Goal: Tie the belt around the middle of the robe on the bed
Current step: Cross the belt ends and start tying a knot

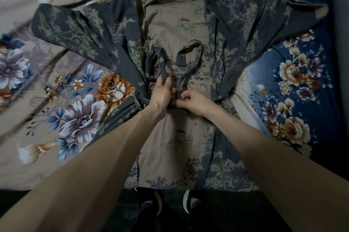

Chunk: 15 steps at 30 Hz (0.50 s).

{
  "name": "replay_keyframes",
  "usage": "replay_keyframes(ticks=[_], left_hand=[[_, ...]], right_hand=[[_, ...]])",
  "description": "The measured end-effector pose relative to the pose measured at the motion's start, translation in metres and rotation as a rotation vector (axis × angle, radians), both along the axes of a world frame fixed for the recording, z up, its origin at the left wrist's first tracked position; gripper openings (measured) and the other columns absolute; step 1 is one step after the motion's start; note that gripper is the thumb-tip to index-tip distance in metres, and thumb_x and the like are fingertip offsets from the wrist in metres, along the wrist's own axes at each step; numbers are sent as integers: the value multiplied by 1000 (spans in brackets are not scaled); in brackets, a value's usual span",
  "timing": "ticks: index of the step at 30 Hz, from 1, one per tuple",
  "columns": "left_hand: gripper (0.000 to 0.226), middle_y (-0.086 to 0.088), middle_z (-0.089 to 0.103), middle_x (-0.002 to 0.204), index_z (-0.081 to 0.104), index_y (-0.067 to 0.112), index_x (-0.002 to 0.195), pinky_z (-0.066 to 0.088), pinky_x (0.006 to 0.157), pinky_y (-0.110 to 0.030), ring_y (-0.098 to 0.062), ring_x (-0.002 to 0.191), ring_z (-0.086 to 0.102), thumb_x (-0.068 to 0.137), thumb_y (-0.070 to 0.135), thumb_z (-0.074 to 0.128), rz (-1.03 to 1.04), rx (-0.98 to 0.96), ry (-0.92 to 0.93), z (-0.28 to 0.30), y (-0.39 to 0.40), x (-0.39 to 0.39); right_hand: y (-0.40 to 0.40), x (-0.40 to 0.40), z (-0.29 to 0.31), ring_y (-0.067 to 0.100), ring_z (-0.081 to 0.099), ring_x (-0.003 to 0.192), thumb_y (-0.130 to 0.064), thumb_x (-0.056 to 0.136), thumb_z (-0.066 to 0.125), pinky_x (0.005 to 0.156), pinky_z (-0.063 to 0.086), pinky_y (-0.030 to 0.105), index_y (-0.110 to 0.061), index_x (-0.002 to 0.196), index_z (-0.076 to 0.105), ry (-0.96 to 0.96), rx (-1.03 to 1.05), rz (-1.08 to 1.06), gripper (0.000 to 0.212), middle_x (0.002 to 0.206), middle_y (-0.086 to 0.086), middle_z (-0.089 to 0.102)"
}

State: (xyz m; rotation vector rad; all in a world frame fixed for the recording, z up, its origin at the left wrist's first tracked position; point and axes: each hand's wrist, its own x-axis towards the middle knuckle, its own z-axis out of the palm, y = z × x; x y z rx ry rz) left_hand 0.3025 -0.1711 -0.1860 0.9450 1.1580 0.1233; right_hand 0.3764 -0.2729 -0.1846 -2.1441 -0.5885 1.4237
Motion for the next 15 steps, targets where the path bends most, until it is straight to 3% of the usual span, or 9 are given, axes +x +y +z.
replay_keyframes(ticks=[1,3,6,8,10,12,15], left_hand=[[17,0,40,65,44,23,99,34,55,-28,-13,55,38,102,10,34,59,-73,8,3,0,1],[22,0,34,59,45,17,82,27,52,-28,-15,51,31,95,1,35,139,-200,14,6,2,3],[28,-5,47,72,55,5,92,36,57,-26,-21,66,46,89,-11,32,134,-251,-61,12,2,1],[29,-5,53,76,57,6,93,40,59,-24,-17,65,51,97,-6,31,84,-229,-115,17,3,1],[28,-5,53,73,55,12,93,43,58,-24,-12,57,53,102,4,30,43,-169,-140,18,4,1],[28,-5,44,65,53,14,96,42,56,-27,-14,53,47,103,6,27,25,-116,-168,18,4,0],[33,-4,33,60,53,14,94,39,50,-24,-13,45,36,102,3,24,-4,-47,-140,14,2,-2]], right_hand=[[-1,1,0,13,52,64,-36,83,69,61,38,29,-22,78,64,-19,3,64,15,68,-5,57],[-2,4,0,13,56,71,-30,88,65,66,43,30,-21,97,69,-106,8,22,14,81,-3,63],[4,13,5,11,59,62,-27,99,49,66,47,25,-15,94,67,-75,200,-422,23,68,1,64],[9,19,11,12,57,48,-34,102,38,54,48,23,-10,98,63,116,342,-705,35,55,3,59],[10,25,14,13,42,35,-41,102,34,44,40,24,-13,87,60,212,358,-830,41,39,-3,43],[11,29,13,14,36,37,-43,101,37,43,36,24,-16,78,57,100,293,-721,41,40,-5,37],[11,36,12,28,55,72,-47,97,41,65,43,38,-18,81,55,-313,147,-292,36,65,3,51]])
